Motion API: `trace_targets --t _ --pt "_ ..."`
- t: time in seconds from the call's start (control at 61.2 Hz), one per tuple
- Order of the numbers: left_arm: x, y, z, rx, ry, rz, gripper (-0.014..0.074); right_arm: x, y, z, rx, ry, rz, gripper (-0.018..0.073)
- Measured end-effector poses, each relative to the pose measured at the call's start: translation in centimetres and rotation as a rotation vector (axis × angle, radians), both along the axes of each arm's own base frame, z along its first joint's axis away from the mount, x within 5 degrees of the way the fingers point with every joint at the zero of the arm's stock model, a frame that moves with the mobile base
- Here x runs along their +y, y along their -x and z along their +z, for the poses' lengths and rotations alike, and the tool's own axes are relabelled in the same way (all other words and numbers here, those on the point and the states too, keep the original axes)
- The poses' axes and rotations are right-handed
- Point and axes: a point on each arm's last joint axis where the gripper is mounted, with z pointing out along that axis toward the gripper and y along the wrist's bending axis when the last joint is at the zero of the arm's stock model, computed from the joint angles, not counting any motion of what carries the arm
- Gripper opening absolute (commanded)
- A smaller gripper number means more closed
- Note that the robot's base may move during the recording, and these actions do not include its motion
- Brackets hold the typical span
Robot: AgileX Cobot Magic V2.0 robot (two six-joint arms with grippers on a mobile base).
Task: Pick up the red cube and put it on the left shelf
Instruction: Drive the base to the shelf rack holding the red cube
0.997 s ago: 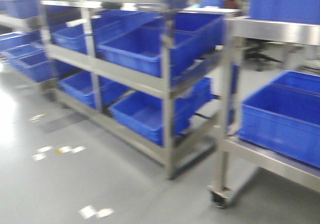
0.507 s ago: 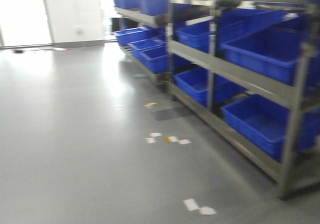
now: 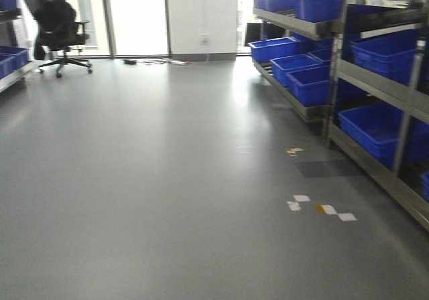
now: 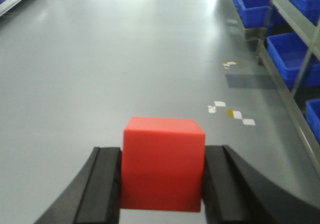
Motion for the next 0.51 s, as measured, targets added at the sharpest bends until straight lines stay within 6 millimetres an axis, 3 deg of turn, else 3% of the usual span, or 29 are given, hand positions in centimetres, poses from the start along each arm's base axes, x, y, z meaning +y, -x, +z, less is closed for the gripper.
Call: trace_targets --t 0.507 --pt "0.0 0.0 0.0 0.0 0.0 0.0 0.0102 0.0 0.0 0.0 0.0 0.0 0.0 0.013"
